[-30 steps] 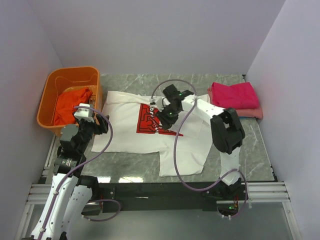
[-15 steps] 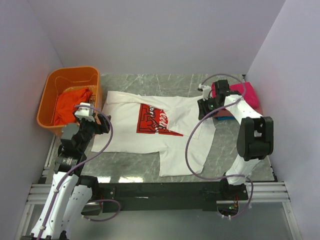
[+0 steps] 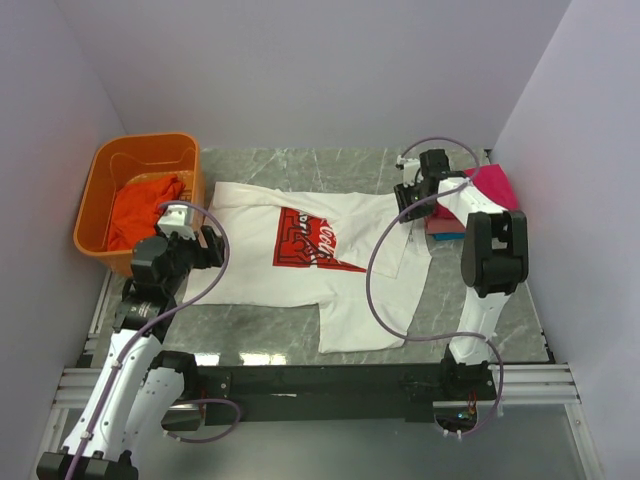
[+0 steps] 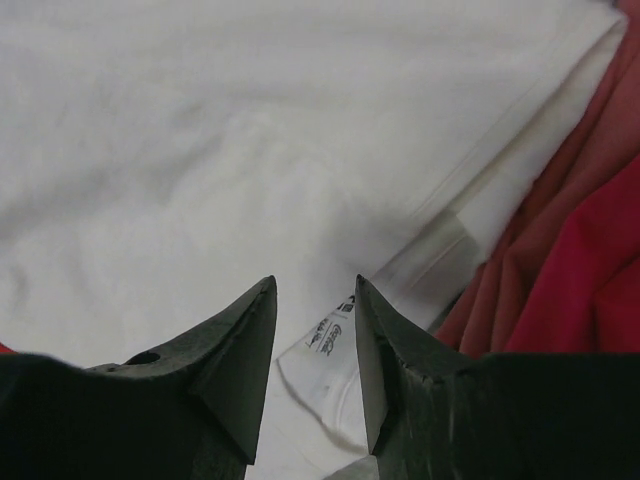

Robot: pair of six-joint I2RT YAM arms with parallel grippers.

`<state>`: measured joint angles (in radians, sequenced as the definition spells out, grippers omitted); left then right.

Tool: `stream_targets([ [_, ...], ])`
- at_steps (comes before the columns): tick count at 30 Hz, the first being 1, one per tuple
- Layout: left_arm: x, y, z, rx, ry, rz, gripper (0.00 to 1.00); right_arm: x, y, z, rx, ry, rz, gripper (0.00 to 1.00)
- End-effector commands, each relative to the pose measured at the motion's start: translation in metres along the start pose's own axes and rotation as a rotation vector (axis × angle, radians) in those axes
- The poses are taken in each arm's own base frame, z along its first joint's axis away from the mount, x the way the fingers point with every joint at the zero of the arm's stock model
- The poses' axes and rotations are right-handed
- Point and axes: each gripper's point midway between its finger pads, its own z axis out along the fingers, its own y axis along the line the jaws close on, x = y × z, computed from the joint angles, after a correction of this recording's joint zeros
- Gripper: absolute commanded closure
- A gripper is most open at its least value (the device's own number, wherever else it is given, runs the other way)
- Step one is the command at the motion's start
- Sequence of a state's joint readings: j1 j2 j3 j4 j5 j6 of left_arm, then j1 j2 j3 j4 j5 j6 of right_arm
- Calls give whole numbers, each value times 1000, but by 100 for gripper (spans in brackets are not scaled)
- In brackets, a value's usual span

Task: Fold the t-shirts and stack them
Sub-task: Fold the tshirt

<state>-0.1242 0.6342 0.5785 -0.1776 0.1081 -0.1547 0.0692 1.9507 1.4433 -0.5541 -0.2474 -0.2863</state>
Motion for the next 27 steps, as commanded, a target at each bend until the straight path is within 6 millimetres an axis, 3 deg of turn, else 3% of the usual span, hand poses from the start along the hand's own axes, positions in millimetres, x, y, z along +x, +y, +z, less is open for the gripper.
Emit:
stream_targets([
  [1,-27,-6,-3,17,-70,-9,23,-36,-9,-10,34,-76,-21,55],
  [2,-25,-6,-1,18,-58,-10,23,-48,-11,-14,32,-101,-39,55],
  [5,-23,-6,0,18,-47,-14,23,-60,-5,-11,-12,-106,-49,55],
  [9,-21,-6,1,18,-42,-21,22,-69,17,-11,-139,-107,-67,55],
  [14,-14,-4,8,2,-6,-59,21,-78,87,-26,-413,-143,-196,53],
  [15,-15,-6,11,10,-6,-71,22,-76,109,-26,-446,-131,-232,54],
  [17,-7,-6,25,11,37,-105,28,-80,132,-33,-483,-142,-271,54],
  [18,-16,-8,30,9,44,-149,33,-82,146,-36,-502,-153,-292,54],
  [19,-3,-6,45,-10,122,-174,39,-80,153,-37,-517,-151,-280,53],
  [20,-3,9,52,-121,140,-215,41,-85,158,-46,-524,-175,-282,53],
  [21,-23,0,60,-138,126,-209,41,-88,160,-48,-523,-189,-281,53],
  [22,0,3,74,-204,226,-191,41,-87,161,-49,-524,-189,-272,54],
  [23,-1,6,80,-272,235,-187,40,-90,159,-55,-508,-203,-263,53],
  [24,-18,5,88,-341,202,-169,40,-91,157,-57,-497,-207,-259,53],
  [25,10,11,100,-415,304,-146,40,-87,152,-57,-490,-199,-238,53],
  [26,17,13,108,-465,326,-164,40,-89,148,-62,-481,-212,-229,53],
  [27,10,15,116,-514,323,-159,39,-90,146,-63,-484,-225,-222,53],
])
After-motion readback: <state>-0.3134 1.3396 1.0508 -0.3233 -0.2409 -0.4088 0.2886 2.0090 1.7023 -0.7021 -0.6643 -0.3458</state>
